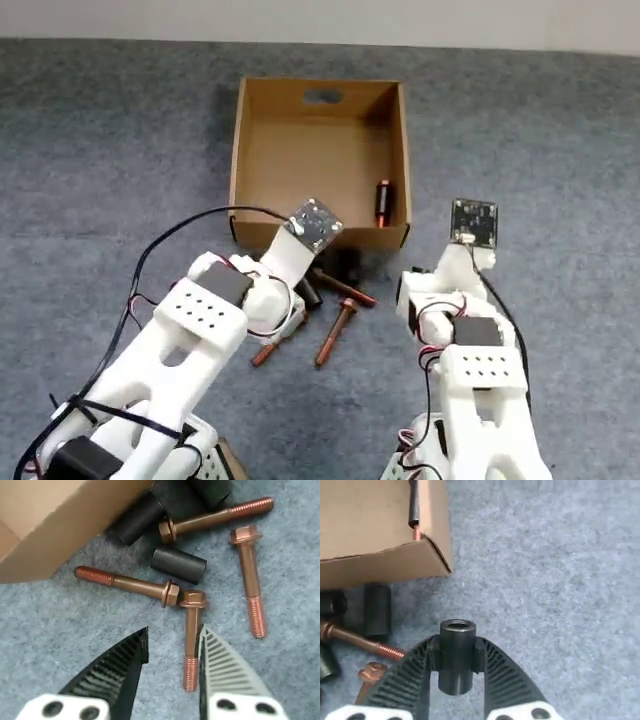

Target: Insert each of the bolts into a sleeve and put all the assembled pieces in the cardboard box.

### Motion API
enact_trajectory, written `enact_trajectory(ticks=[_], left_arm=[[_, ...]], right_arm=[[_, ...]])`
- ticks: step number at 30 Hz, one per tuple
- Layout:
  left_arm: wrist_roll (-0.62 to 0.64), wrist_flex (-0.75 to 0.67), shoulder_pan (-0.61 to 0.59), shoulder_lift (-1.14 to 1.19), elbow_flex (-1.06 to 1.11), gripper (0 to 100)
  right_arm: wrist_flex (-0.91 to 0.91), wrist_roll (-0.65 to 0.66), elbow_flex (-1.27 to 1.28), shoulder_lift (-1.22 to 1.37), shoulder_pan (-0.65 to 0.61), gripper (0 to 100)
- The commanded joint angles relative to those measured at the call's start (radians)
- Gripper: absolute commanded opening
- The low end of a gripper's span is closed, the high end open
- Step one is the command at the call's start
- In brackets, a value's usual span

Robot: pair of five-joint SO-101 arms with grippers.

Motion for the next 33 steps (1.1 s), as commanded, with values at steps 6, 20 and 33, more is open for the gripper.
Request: enact_trajectory(ticks=[6, 20, 33], left_arm=[[-0.005, -0.002, 0.021, 0.038, -0.008, 16], [0.006, -0.068, 0.022, 0.323, -0.120, 16], [0.046, -0.117, 0.124, 0.358, -0.085, 16]], right_arm=[[-0.038, 0.003, -0.004, -0.022, 0.010, 0.5], [-0.038, 0.005, -0.002, -0.022, 0.010, 0.5], [-0.036, 0.002, -0.002, -0.022, 0.010, 0.5]])
